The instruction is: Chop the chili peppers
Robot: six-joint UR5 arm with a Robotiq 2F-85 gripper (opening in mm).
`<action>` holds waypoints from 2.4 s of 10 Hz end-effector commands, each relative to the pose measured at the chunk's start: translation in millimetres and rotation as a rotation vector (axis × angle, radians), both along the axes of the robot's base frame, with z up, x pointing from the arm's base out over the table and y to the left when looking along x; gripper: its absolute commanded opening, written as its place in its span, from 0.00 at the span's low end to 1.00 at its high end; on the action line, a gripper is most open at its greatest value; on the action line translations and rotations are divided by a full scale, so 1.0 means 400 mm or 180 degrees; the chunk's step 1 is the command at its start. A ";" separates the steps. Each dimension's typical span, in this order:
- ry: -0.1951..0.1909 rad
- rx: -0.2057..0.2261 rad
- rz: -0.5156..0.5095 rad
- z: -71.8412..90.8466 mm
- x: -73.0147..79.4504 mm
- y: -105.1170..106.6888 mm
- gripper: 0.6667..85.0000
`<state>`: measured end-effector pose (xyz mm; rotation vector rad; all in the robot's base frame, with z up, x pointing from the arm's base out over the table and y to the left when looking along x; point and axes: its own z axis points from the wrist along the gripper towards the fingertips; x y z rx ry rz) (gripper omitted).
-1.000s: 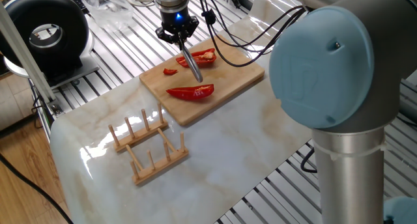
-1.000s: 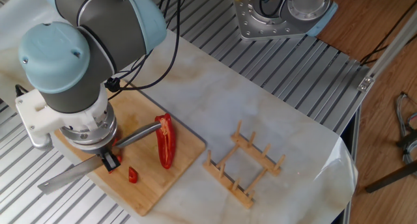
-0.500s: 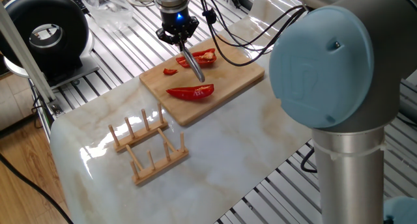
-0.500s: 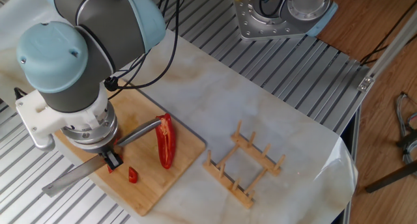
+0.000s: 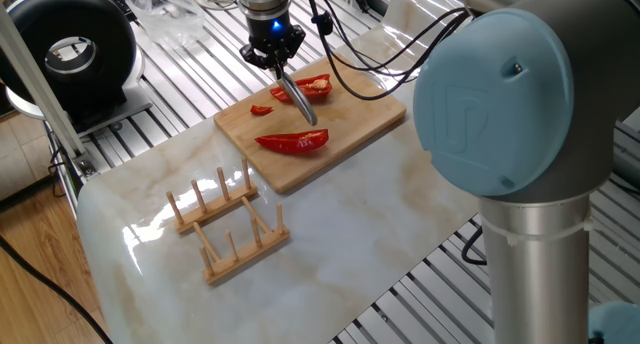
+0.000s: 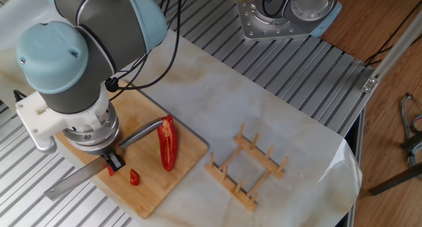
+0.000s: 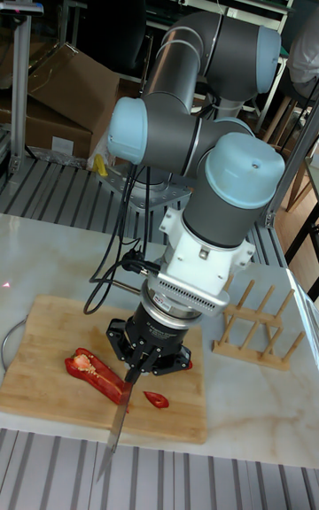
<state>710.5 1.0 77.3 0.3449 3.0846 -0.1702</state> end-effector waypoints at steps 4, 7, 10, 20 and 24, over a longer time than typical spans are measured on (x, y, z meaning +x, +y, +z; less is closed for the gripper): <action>0.0007 0.0008 0.0076 0.004 -0.001 -0.002 0.01; 0.0013 0.0008 0.0085 0.004 -0.001 -0.002 0.01; 0.0036 0.0008 0.0112 0.009 -0.007 0.000 0.01; 0.0088 0.0009 0.0597 0.011 -0.009 -0.001 0.01; 0.0170 0.0091 0.0844 0.013 -0.031 0.003 0.01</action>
